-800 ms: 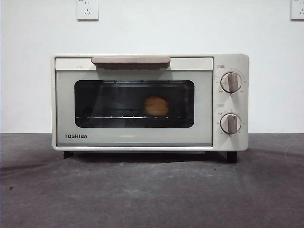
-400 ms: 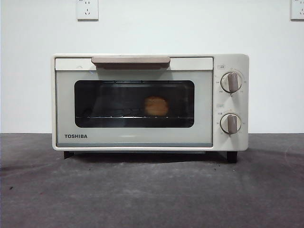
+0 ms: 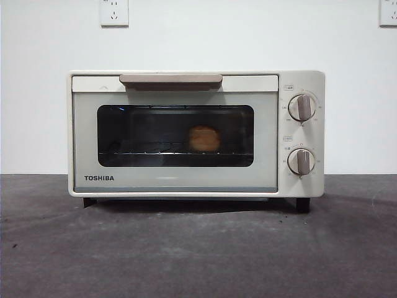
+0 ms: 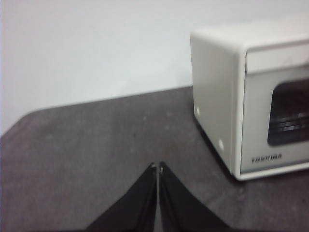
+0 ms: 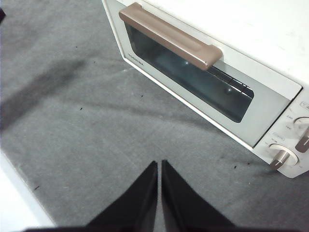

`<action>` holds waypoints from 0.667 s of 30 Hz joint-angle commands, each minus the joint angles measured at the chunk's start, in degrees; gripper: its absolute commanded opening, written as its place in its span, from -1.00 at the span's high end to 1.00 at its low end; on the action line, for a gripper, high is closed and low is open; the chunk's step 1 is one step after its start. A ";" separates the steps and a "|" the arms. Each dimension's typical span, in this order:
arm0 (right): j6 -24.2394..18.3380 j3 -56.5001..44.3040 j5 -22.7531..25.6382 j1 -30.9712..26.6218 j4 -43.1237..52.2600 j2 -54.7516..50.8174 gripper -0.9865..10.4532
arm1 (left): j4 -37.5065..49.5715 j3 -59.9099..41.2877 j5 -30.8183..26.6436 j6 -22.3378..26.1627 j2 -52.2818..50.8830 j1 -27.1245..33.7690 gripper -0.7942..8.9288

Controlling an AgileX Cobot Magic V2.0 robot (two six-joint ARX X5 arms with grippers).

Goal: The left arm flap open the oven, the right arm pick bread and place it into oven, the left arm flap close the oven

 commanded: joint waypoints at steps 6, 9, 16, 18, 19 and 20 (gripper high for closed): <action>0.59 1.03 0.22 0.59 0.59 0.52 0.81 | 0.48 -4.11 -0.13 -0.11 -0.11 0.26 0.80; 0.59 1.03 0.22 0.59 0.59 0.52 0.81 | -0.83 -4.83 -0.15 -0.09 -0.11 0.26 0.80; 0.59 1.03 0.22 0.59 0.61 0.52 0.81 | -3.30 -4.83 -0.13 -0.11 -0.13 0.24 0.80; 0.59 1.03 0.20 0.59 0.63 0.52 0.81 | -3.28 -4.83 -0.13 -0.11 -0.11 0.26 0.80; 0.59 1.03 0.22 0.59 0.63 0.52 0.81 | -3.28 -4.83 -0.13 -0.11 -0.11 0.26 0.80; 0.59 1.03 0.22 0.59 0.63 0.52 0.81 | -3.28 -4.83 -0.13 -0.11 -0.11 0.26 0.80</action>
